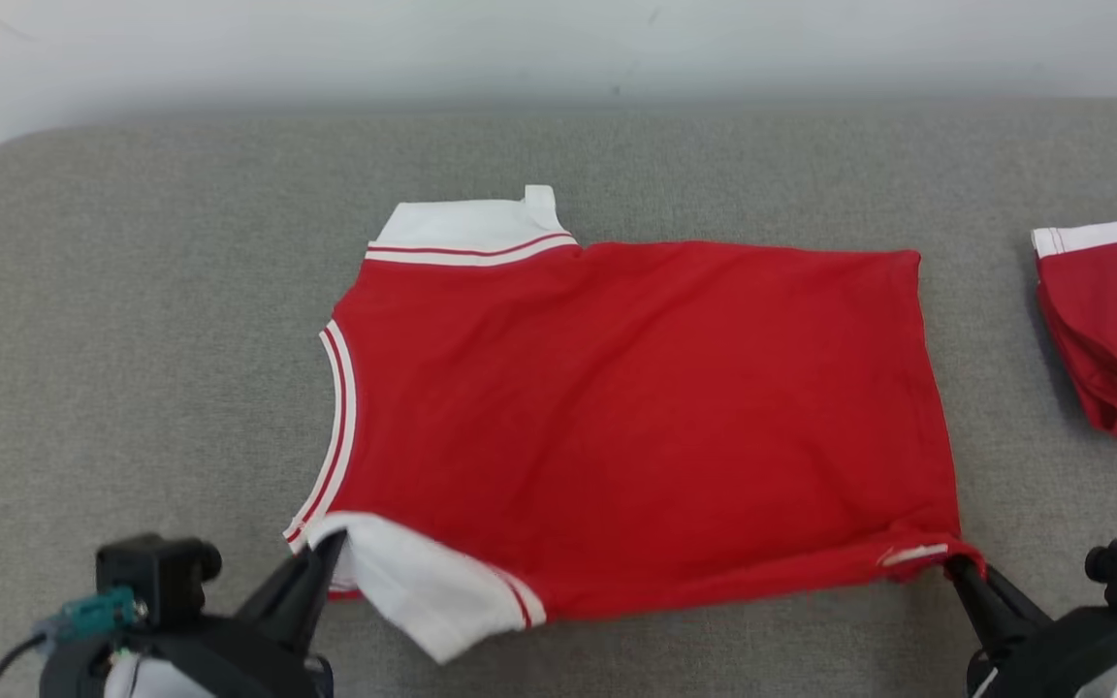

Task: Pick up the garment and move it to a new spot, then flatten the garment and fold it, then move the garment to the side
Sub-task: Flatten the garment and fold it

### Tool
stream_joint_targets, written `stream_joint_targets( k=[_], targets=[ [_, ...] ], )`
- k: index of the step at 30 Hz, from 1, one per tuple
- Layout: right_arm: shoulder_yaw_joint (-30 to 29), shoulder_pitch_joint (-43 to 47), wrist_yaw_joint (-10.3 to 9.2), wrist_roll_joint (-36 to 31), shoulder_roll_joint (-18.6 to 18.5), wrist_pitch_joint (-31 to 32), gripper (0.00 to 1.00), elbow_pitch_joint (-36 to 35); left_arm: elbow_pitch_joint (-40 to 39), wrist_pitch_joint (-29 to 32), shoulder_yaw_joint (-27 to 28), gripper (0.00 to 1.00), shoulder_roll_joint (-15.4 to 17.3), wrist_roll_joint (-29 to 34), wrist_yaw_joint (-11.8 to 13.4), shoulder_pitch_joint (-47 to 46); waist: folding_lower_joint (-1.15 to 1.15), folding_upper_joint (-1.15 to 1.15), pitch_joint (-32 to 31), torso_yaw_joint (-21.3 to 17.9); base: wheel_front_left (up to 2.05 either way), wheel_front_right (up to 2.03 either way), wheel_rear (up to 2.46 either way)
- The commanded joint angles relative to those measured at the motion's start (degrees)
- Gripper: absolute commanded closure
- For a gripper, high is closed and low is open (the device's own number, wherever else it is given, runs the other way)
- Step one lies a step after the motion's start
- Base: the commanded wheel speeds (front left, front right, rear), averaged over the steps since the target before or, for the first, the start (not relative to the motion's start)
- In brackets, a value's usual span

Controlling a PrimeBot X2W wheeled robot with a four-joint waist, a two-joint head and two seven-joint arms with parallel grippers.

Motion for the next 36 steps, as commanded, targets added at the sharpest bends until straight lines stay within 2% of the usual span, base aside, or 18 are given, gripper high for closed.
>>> stream_joint_targets(
  k=[1, 13, 21, 22, 23, 24, 30, 36],
  targets=[
    [-0.1, -1.7, -0.05, 0.4, -0.4, -0.2, 1.00, 1.1, 1.3, -1.0, 0.5, 1.00, -0.4, 0.3, -0.4, -2.7, -0.01, 0.00, 1.9, -0.7, 0.00, 0.00, 0.00],
    [4.7, -13.6, -0.05, 2.7, -3.3, -3.0, 1.00, 11.2, 15.4, -4.0, 0.1, 1.00, -4.3, -1.8, -5.0, -17.9, -0.01, 0.00, 7.6, -1.4, 0.00, 0.00, 0.00],
    [9.2, -18.6, -0.05, 4.7, -5.3, -7.3, 1.00, 16.0, 23.7, -6.9, 0.6, 1.00, -6.5, -2.4, -6.2, -23.2, -0.01, 0.00, 9.6, -2.0, 0.00, 0.00, 0.00],
    [9.7, -18.8, -0.05, 5.4, -5.4, -7.8, 0.68, 16.4, 24.4, -7.1, 0.6, 1.00, -6.7, -2.6, -6.3, -23.3, -0.01, 0.00, 9.7, -2.0, 0.00, 0.00, 0.00],
    [10.3, -18.9, -0.05, 5.7, -5.5, -8.1, 0.00, 16.5, 24.9, -7.7, 0.8, 0.52, -6.8, -2.5, -6.2, -23.5, -0.01, 0.00, 9.7, -2.0, 0.00, 0.00, 0.00],
    [10.4, -18.8, -0.05, 6.0, -5.8, -8.8, 0.00, 16.6, 25.3, -8.5, 1.1, 0.00, -7.0, -2.3, -5.8, -23.6, -0.01, 0.00, 9.7, -2.0, 0.00, 0.00, 0.00],
    [9.9, -15.2, -0.08, 4.7, -6.7, -14.2, 0.00, 14.1, 25.5, -17.0, 3.0, 0.00, -8.2, -0.5, -4.2, -22.2, -0.01, 0.00, 9.2, -1.8, 0.00, 0.00, 0.00],
    [7.6, -10.8, -0.06, 0.6, -4.6, -18.8, 0.00, 10.3, 24.5, -23.9, 4.7, 0.00, -8.0, 2.2, -1.0, -19.5, -0.01, 0.00, 7.7, -2.5, 0.00, 0.00, 0.00]
  ],
)
